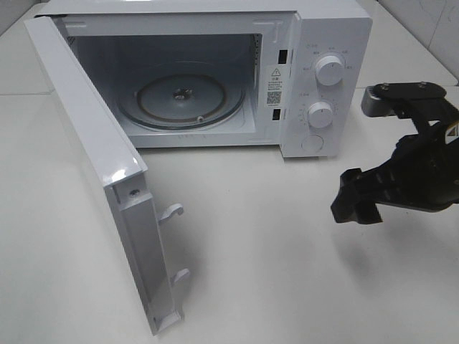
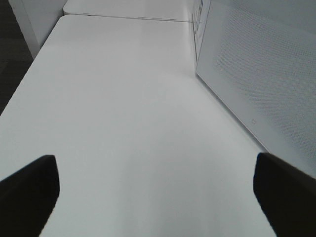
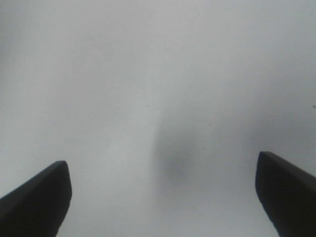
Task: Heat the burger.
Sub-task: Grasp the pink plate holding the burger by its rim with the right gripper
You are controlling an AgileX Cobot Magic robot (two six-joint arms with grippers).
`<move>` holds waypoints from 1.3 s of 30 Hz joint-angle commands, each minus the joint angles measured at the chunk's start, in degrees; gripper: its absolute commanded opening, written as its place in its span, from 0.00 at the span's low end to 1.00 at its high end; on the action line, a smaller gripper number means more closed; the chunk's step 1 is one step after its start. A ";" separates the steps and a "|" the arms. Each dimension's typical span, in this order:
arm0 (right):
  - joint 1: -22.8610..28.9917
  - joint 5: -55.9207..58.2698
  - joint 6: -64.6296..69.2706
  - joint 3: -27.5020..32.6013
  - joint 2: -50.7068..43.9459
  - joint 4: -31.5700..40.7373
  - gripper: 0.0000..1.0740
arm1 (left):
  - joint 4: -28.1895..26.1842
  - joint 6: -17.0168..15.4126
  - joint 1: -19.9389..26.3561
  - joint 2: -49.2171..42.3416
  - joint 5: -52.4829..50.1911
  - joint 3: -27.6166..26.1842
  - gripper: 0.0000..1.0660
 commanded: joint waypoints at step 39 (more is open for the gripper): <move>-29.28 9.05 3.84 -10.03 22.46 -18.05 0.78 | 0.06 0.11 0.06 -0.97 -0.86 0.00 0.96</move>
